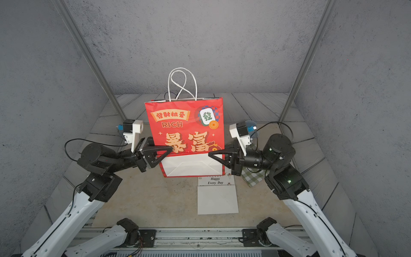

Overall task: Put away the paper bag
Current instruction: Press the paper bag.

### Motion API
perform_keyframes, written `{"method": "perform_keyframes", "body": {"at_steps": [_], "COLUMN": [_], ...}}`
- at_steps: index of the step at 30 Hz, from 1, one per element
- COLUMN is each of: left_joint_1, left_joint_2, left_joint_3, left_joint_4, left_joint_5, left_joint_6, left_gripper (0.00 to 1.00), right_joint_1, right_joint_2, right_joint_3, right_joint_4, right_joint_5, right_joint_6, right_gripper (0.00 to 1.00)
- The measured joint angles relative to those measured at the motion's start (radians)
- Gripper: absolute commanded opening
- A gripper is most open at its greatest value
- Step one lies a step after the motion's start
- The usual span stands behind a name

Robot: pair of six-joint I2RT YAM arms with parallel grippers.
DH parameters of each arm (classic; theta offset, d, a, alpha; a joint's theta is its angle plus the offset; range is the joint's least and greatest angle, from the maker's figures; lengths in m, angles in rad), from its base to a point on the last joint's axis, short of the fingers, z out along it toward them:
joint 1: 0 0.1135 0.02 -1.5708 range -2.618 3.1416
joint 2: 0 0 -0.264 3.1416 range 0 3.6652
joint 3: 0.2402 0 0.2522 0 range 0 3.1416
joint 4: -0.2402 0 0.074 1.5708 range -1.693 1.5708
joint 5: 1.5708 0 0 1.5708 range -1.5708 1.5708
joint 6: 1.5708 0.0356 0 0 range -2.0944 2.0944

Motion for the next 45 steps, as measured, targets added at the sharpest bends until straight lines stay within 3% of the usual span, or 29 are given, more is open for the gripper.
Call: {"method": "perform_keyframes", "body": {"at_steps": [1,8,9,10,11,12,14,16,21,22,27,28,29,30,31,33,36,38,43,44,45], "left_joint_1": [0.0,0.001,0.001,0.001,0.0,0.0,0.0,0.0,0.0,0.0,-0.002,-0.002,-0.002,-0.002,-0.001,-0.001,0.0,-0.001,-0.002,-0.002,-0.002], "left_joint_2": [0.007,0.008,0.007,0.006,0.005,0.005,0.004,0.005,0.01,0.013,0.038,0.041,0.045,0.048,0.052,0.059,0.064,0.066,0.075,0.077,0.079], "left_joint_3": [-0.006,-0.095,-0.103,-0.108,-0.108,-0.108,-0.103,-0.096,-0.085,-0.082,-0.068,-0.068,-0.067,-0.064,-0.061,-0.05,-0.032,-0.021,-0.001,-0.001,-0.001], "left_joint_4": [0.011,0.06,0.06,0.057,0.054,0.048,0.03,0.019,0.045,0.049,0.06,0.062,0.063,0.062,0.062,0.062,0.065,0.067,0.066,0.066,0.065], "left_joint_5": [-0.004,-0.035,-0.039,-0.044,-0.05,-0.058,-0.073,-0.09,-0.12,-0.122,-0.121,-0.121,-0.121,-0.124,-0.128,-0.138,-0.144,-0.143,-0.128,-0.128,-0.129], "left_joint_6": [-0.008,-0.069,-0.076,-0.078,-0.082,-0.082,-0.082,-0.083,-0.095,-0.097,-0.1,-0.101,-0.097,-0.099,-0.1,-0.104,-0.109,-0.106,-0.098,-0.097,-0.088], "left_gripper": [0.0,0.01,0.17,0.41,0.55,0.65,0.69,0.63,0.02,0.0,0.0,0.13,0.35,0.47,0.5,0.48,0.12,0.0,0.0,0.12,0.34], "right_joint_1": [0.0,-0.008,-0.009,-0.009,-0.008,-0.007,-0.004,-0.004,-0.004,-0.004,-0.005,-0.005,-0.005,-0.005,-0.005,-0.005,-0.005,-0.005,-0.006,-0.006,-0.006], "right_joint_2": [-0.002,-0.018,-0.021,-0.023,-0.023,-0.023,-0.023,-0.024,-0.033,-0.034,-0.042,-0.043,-0.044,-0.045,-0.047,-0.051,-0.059,-0.061,-0.065,-0.066,-0.068], "right_joint_3": [-0.011,-0.086,-0.093,-0.098,-0.101,-0.105,-0.11,-0.116,-0.127,-0.127,-0.127,-0.126,-0.126,-0.126,-0.126,-0.126,-0.126,-0.126,-0.126,-0.126,-0.126], "right_joint_4": [-0.002,-0.004,-0.004,-0.004,-0.005,-0.01,-0.026,-0.044,-0.072,-0.074,-0.077,-0.079,-0.081,-0.083,-0.084,-0.093,-0.108,-0.114,-0.113,-0.113,-0.115], "right_joint_5": [-0.001,0.01,0.011,0.011,0.01,0.008,0.003,-0.002,-0.008,-0.008,-0.004,-0.004,-0.004,-0.003,-0.003,-0.004,-0.005,-0.004,0.002,0.002,0.003], "right_joint_6": [0.003,0.013,0.014,0.014,0.014,0.013,0.008,0.005,0.002,0.002,-0.003,-0.005,-0.005,-0.006,-0.006,-0.011,-0.015,-0.018,-0.02,-0.02,-0.02], "right_gripper": [0.0,0.0,0.0,0.0,0.0,0.0,0.0,0.0,0.0,0.0,0.0,0.0,0.0,0.0,0.0,0.0,0.0,0.0,0.0,0.0,0.0]}}
